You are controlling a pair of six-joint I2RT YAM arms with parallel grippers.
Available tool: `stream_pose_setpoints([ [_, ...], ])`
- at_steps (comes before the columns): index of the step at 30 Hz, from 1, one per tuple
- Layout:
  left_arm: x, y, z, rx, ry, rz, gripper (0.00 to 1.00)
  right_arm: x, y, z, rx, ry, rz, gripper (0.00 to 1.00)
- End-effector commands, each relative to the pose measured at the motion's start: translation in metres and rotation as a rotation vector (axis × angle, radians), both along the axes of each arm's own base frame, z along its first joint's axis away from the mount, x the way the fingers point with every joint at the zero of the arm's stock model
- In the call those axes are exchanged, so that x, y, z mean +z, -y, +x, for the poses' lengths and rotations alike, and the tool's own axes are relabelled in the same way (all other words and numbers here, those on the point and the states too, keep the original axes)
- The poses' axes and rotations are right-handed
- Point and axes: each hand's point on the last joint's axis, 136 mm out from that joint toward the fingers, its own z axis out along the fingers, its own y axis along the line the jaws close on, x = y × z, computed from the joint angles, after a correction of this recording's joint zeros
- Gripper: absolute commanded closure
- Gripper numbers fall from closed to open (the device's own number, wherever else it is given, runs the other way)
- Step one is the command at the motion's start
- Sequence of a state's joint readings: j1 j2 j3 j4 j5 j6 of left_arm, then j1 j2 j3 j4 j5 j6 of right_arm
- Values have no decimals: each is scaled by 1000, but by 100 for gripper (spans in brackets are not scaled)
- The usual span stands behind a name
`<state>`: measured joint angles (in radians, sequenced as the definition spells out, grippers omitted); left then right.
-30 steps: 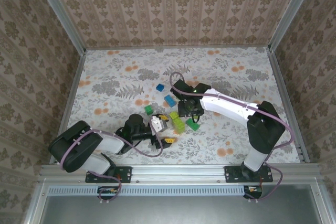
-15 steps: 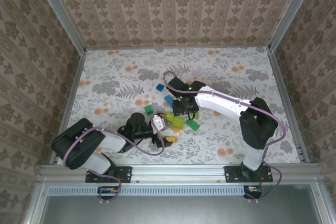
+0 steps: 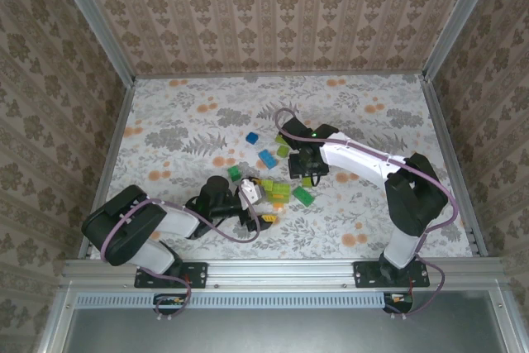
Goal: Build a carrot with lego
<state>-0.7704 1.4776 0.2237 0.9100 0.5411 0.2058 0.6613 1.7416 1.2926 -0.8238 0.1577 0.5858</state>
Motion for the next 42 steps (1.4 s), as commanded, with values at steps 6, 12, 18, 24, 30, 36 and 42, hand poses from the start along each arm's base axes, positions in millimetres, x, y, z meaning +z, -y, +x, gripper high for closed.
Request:
stream_pose_setpoints([
  [6, 5, 4, 7, -4, 18, -6, 0, -15, 9, -4, -7, -24, 11, 41],
  [12, 4, 4, 8, -3, 14, -2, 0, -31, 7, -1, 2, -60, 10, 40],
  [18, 3, 5, 9, -3, 13, -1, 0, -44, 8, 2, -2, -86, 8, 39],
  [24, 2, 5, 10, 0, 9, 4, 0, -51, 7, 3, -1, -102, 12, 40],
  [30, 1, 5, 10, 0, 7, 4, 0, -58, 9, 3, -3, -120, 4, 43],
  [36, 1, 5, 11, 2, 6, 7, 0, -62, 9, 3, -4, -128, 4, 50],
  [42, 2, 5, 13, 5, 11, 3, 0, -60, 9, 3, -2, -126, 6, 59],
])
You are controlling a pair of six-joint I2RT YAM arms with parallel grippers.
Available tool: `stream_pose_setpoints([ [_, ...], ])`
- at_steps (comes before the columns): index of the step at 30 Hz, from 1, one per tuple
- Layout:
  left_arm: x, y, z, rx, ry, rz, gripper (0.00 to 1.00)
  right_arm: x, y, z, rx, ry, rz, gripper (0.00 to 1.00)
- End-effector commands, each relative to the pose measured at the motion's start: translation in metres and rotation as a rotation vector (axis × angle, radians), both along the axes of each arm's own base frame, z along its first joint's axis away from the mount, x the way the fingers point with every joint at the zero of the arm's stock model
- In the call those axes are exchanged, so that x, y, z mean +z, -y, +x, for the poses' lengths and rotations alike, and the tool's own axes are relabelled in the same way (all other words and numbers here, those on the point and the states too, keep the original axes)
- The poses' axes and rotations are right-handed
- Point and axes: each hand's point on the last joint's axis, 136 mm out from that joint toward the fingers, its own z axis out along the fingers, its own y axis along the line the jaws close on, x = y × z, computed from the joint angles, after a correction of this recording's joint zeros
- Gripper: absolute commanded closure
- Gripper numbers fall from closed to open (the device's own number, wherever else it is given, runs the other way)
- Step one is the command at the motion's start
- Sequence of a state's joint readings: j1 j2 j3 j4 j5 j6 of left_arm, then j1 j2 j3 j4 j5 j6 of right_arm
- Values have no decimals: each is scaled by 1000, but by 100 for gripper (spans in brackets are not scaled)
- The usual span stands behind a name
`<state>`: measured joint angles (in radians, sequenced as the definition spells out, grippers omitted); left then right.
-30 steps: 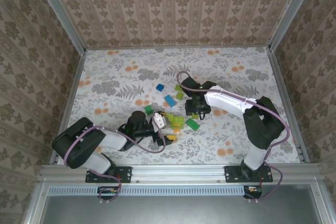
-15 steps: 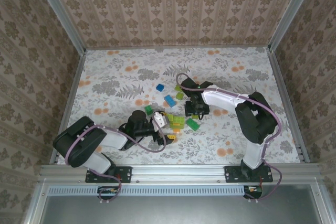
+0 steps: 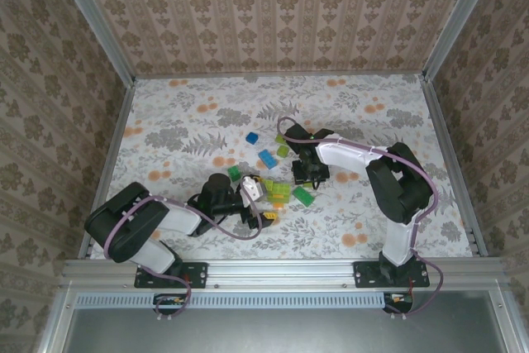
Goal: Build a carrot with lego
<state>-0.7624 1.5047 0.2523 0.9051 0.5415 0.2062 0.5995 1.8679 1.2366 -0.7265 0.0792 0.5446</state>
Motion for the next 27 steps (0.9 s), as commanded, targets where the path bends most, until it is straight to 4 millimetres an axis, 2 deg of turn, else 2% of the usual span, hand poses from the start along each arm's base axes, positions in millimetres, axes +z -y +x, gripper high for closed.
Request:
stream_pose_setpoints([
  [1, 3, 1, 6, -2, 17, -1, 0, -2, 1, -1, 6, -11, 2, 60],
  [10, 20, -3, 13, -14, 45, -57, 0, 14, 7, -7, 1, 20, 15, 63],
  [22, 46, 7, 11, -139, 105, -100, 0, 41, 17, -19, -3, 63, 33, 63],
  [27, 47, 10, 10, -173, 96, -104, 0, 50, 17, -20, -4, 77, 49, 64],
])
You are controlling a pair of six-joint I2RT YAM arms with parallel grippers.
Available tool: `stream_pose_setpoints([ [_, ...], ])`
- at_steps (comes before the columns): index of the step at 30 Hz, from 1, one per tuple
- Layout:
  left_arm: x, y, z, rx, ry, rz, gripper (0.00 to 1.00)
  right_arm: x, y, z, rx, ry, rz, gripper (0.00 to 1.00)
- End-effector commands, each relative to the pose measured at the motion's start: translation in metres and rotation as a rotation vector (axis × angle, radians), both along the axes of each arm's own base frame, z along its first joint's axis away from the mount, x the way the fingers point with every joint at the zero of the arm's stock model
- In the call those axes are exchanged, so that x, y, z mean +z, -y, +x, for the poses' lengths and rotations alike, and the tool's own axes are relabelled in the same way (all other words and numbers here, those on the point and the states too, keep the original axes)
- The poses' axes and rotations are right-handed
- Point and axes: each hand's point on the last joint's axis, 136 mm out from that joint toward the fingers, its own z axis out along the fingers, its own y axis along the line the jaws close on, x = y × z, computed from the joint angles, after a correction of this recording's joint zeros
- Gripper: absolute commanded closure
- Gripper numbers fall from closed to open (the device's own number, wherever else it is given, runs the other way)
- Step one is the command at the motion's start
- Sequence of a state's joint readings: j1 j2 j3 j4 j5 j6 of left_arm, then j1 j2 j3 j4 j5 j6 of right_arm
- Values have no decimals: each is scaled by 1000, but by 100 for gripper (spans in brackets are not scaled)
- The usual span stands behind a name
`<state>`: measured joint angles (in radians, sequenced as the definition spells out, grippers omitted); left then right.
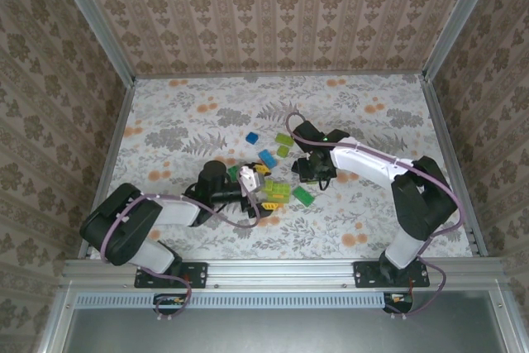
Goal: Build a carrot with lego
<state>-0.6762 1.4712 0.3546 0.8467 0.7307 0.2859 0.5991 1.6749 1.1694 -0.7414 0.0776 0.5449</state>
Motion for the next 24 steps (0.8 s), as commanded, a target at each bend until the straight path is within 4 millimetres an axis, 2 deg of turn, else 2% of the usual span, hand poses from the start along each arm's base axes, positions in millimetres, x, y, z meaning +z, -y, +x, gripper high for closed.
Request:
stream_pose_setpoints([
  [1, 4, 3, -3, -65, 6, -10, 1, 8, 9, -9, -4, -11, -9, 64],
  [10, 1, 9, -4, -124, -36, -13, 20, 31, 8, -13, 2, 18, 20, 65],
  [16, -2, 11, -4, -134, -48, -8, 40, 46, 7, -16, 6, 40, 32, 65],
  [22, -6, 10, -3, -118, -41, 9, 58, 52, -3, -25, 25, 33, 46, 66],
  [24, -7, 9, -3, -112, -37, 13, 61, 53, -9, -31, 35, 19, 63, 66],
])
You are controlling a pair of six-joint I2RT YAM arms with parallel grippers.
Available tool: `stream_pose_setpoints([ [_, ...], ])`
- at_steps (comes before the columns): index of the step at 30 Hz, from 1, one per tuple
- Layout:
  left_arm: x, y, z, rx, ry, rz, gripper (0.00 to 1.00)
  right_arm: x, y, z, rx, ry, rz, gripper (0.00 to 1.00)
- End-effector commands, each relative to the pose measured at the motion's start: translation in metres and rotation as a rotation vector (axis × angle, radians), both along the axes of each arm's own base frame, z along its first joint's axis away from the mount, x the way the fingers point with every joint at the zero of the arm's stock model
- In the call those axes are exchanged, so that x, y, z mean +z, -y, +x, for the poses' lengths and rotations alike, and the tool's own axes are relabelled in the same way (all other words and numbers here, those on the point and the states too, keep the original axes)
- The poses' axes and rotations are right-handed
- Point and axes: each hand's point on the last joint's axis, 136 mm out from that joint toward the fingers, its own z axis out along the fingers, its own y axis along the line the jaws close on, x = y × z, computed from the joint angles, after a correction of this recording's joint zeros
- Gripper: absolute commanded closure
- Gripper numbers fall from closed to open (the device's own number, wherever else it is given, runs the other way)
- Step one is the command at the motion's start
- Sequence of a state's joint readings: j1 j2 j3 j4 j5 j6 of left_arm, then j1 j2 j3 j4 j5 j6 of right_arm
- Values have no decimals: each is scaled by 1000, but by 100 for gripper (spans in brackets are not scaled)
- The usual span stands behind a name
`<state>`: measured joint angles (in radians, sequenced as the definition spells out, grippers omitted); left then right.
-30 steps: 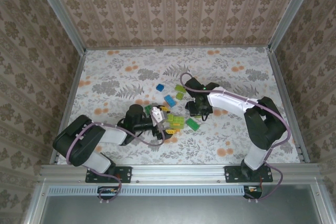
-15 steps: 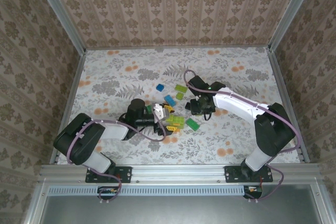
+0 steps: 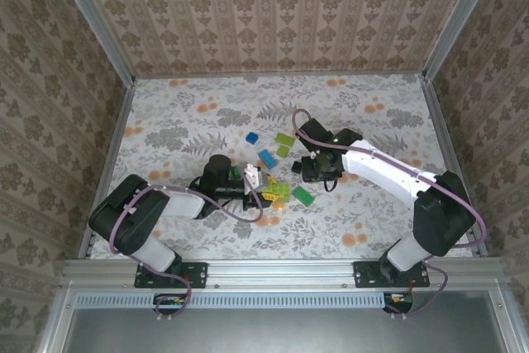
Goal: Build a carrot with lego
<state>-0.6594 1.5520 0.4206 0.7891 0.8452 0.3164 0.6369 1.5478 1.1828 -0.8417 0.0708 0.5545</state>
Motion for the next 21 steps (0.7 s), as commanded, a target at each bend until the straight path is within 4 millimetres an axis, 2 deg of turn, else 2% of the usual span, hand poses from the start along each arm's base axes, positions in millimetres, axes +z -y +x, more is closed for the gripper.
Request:
stream_pose_setpoints([
  [1, 2, 1, 0, -13, 22, -1, 62, 15, -12, -12, 13, -16, 44, 67],
  [8, -1, -1, -3, -6, 27, 8, 68, 30, -26, -24, 33, -16, 66, 68],
  [14, -4, -3, -4, 1, 23, 15, 69, 46, -42, -19, 56, -3, 98, 68],
  [21, -5, -3, -4, 7, 25, 18, 70, 52, -61, -16, 94, -6, 90, 68],
])
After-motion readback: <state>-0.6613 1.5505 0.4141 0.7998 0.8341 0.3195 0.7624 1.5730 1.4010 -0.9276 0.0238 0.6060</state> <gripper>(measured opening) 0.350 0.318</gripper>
